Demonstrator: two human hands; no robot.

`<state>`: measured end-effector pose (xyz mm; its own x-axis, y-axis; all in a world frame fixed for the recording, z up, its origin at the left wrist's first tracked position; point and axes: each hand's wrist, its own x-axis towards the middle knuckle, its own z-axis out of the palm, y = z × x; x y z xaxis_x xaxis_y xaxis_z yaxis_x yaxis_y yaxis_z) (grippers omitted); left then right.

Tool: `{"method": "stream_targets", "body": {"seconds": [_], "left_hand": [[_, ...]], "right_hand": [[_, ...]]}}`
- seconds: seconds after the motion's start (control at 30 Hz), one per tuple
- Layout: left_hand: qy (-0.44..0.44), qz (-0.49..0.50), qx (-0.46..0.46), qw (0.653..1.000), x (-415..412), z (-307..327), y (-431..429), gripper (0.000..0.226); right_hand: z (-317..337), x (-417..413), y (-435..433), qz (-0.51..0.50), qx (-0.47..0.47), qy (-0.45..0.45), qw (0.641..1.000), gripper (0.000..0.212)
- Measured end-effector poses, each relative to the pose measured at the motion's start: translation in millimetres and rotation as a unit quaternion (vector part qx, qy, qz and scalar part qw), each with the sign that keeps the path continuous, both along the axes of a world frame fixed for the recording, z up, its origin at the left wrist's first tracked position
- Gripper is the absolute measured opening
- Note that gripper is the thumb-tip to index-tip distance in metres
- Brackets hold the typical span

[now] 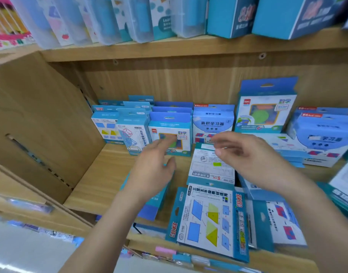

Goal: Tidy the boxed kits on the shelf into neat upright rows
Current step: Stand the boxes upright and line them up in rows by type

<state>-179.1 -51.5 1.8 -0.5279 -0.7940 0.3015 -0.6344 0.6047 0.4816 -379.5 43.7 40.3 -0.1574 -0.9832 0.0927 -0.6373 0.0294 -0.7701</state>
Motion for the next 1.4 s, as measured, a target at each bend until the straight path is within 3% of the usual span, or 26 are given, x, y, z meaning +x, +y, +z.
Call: {"method": "stream_targets", "body": {"seconds": [0.1,0.17,0.27,0.37,0.47,0.6,0.7,0.8,0.87,0.9,0.97,1.0,1.1,1.23,1.3,1.33,1.4], "left_hand": [[0.010,-0.032,0.059,0.998,11.0,-3.1,54.0,0.044],[-0.025,-0.038,0.082,0.996,16.6,-9.2,79.9,0.064],[-0.099,-0.059,0.113,0.987,19.2,-22.4,102.6,0.098],[-0.209,-0.080,0.028,0.974,15.2,-39.6,118.0,0.114],[-0.176,-0.106,-0.021,0.978,7.9,-63.3,128.0,0.107],[-0.124,-0.116,-0.094,0.981,4.4,-79.4,127.9,0.093],[-0.087,-0.123,-0.137,0.979,12.4,-76.6,121.7,0.078],[0.093,-0.019,0.007,0.995,19.5,-57.1,123.2,0.050],[0.254,0.078,0.098,0.959,17.2,-35.4,125.7,0.019],[0.350,0.106,0.155,0.918,15.5,-25.6,125.2,0.010],[0.502,0.110,0.325,0.794,10.0,-10.1,123.7,0.024],[0.534,0.103,0.378,0.749,8.8,-5.9,123.0,0.033],[0.555,0.111,0.434,0.701,2.9,-0.9,126.9,0.040],[0.582,0.097,0.462,0.663,-3.9,-1.0,137.3,0.046],[0.582,0.076,0.456,0.669,-5.0,0.2,141.8,0.044],[0.573,0.074,0.435,0.691,-4.7,1.0,144.1,0.040],[0.528,0.060,0.309,0.788,-0.7,6.1,146.0,0.028]], "right_hand": [[-6.1,-0.7,50.9,0.014,0.034,0.015,0.999,0.023],[-15.7,0.0,73.7,0.021,0.073,0.056,0.996,0.028],[-31.2,5.5,95.7,0.076,0.128,0.173,0.973,0.059],[-38.7,15.7,107.3,0.097,0.155,0.234,0.955,0.070],[-44.2,21.3,113.5,0.086,0.145,0.237,0.957,0.069],[-53.9,22.4,119.7,0.061,0.118,0.125,0.983,0.055],[-59.9,16.6,125.3,-0.005,0.036,-0.102,0.994,0.043],[-62.4,9.1,127.0,-0.036,-0.031,-0.220,0.974,0.057],[-60.6,11.2,125.0,-0.034,-0.043,-0.244,0.968,0.064],[-59.6,14.7,122.4,-0.029,-0.039,-0.252,0.967,0.065],[-60.2,23.6,116.3,-0.025,-0.027,-0.267,0.963,0.063],[-59.5,29.5,112.6,-0.024,-0.021,-0.268,0.963,0.059],[-55.4,47.0,102.4,0.001,-0.008,-0.294,0.956,0.051],[-54.5,59.0,95.4,-0.014,-0.007,-0.398,0.917,0.055],[-56.8,63.6,93.8,-0.046,-0.021,-0.403,0.914,0.059],[-59.1,64.8,93.8,-0.064,-0.031,-0.371,0.926,0.062],[-58.5,62.6,96.9,-0.096,-0.049,-0.270,0.957,0.070]]}}
